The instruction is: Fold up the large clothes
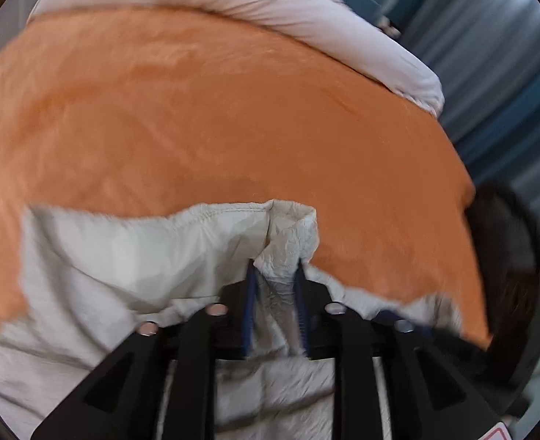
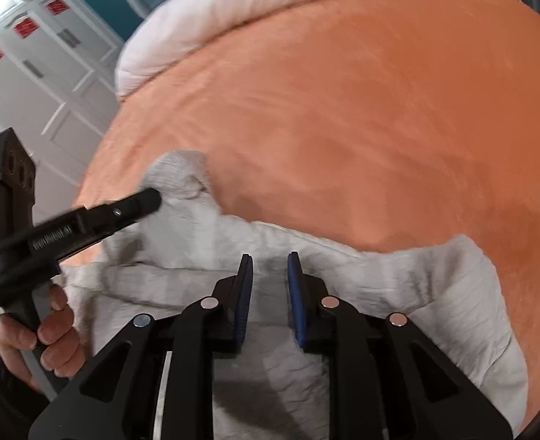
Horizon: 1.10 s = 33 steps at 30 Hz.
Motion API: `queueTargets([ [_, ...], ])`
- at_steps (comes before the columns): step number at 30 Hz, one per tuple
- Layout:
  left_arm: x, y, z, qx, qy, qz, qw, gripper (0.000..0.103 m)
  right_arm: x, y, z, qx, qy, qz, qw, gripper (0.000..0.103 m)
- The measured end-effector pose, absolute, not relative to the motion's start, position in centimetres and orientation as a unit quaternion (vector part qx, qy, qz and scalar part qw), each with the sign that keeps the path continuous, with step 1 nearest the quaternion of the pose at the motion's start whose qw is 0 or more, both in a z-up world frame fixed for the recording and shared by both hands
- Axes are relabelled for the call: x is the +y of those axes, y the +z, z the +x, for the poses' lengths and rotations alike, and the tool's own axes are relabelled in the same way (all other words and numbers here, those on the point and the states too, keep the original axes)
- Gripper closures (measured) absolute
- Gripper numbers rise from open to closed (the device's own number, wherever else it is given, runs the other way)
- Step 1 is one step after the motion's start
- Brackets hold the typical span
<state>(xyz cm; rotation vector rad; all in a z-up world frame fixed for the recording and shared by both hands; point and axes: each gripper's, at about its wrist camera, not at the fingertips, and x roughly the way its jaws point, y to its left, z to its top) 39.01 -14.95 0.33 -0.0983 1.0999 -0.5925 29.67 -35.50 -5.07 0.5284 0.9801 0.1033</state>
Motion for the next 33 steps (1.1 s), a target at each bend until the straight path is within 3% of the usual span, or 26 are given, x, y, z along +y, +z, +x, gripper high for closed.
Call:
queueTargets([
  [3,-11.7,2.3,39.5,0.447,-0.204,-0.035,0.870,0.078,-33.4,-3.8,31.3,0.460,0.102,0.244,0.847,0.093],
  [7,-6.8,3.0,40.9,0.459,-0.182,-0.131,0.860,0.078,-28.5,-6.1,36.6,0.527,0.120,0.170,0.824,0.093],
  [10,-6.6,3.3,40.0,0.463,-0.176,-0.087,0.864,0.078,-29.0,-7.2,39.3,0.539,0.083,0.181,0.819,0.098],
  [14,-6.9,1.5,38.0,0.480,-0.184,-0.034,0.857,0.071,-30.9,-3.3,37.2,0.468,0.068,0.224,0.852,0.095],
  [21,-7.6,-4.4,39.0,0.521,-0.149,-0.010,0.841,0.058,-25.8,-7.4,38.8,0.563,0.112,0.150,0.805,0.098],
  [24,-8.1,-4.1,40.3,0.522,-0.127,0.013,0.843,0.056,-27.5,-5.2,40.6,0.518,0.061,0.182,0.833,0.098],
  [26,-7.7,-3.1,40.3,0.517,-0.116,0.011,0.848,0.056,-29.6,-2.0,38.5,0.460,0.025,0.205,0.863,0.092],
  [29,-4.4,1.0,38.7,0.460,-0.074,-0.032,0.884,0.053,-32.4,2.0,32.7,0.402,0.056,0.239,0.882,0.092],
  [33,2.6,4.7,33.3,0.421,-0.094,-0.119,0.894,0.046,-33.8,3.5,23.0,0.392,0.045,0.200,0.897,0.083],
])
